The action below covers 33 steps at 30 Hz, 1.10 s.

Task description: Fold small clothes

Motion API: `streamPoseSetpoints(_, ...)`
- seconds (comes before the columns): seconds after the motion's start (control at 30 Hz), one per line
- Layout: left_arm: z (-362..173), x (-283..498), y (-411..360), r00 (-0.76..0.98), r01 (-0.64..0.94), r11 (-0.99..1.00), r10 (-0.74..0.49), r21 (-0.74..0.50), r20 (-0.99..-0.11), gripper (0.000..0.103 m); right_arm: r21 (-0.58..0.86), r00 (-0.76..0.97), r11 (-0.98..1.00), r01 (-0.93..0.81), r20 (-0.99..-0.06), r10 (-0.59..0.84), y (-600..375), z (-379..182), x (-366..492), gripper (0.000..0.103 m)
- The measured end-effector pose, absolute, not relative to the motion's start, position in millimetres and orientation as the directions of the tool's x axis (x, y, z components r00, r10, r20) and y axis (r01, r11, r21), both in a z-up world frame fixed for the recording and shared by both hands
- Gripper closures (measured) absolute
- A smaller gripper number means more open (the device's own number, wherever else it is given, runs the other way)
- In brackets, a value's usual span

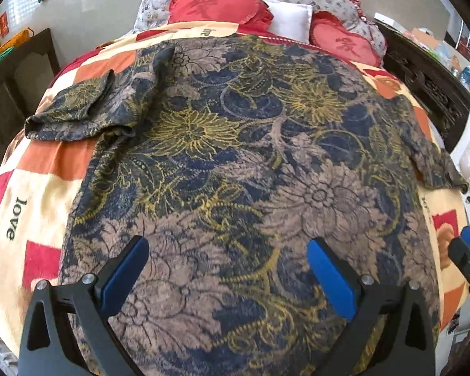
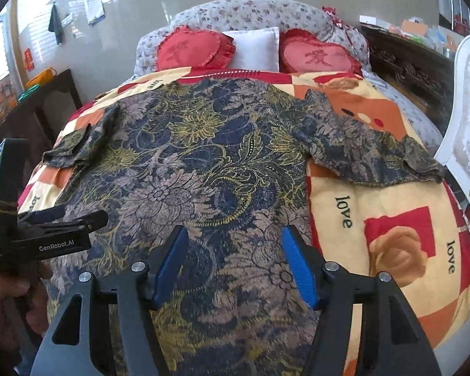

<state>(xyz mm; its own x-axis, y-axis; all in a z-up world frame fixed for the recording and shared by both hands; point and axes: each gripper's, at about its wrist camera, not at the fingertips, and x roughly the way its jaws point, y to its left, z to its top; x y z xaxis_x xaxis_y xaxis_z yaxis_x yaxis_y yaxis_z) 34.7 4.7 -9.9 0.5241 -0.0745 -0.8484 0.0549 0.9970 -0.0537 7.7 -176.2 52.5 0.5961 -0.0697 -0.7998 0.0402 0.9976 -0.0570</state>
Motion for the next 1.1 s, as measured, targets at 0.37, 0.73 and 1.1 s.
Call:
streamPoseSetpoints(0.37,-19,52,15,0.504,0.033,0.998,-0.056,-0.046,-0.862,0.000,-0.101,0.571,0.995,0.022,-0.815,-0.095,-165,45,31,0.030)
streamPoseSetpoints(0.73,-15,41,23,0.512,0.013,0.999,-0.041,-0.040,-0.858,0.000,-0.117,0.574,0.993,-0.023,-0.815,-0.082,-146,49,28,0.030)
streamPoseSetpoints(1.1,-10,35,20,0.512,0.021,0.998,-0.057,-0.053,-0.857,0.000,-0.120,0.588,0.993,-0.022,-0.805,-0.084,-145,56,17,0.030)
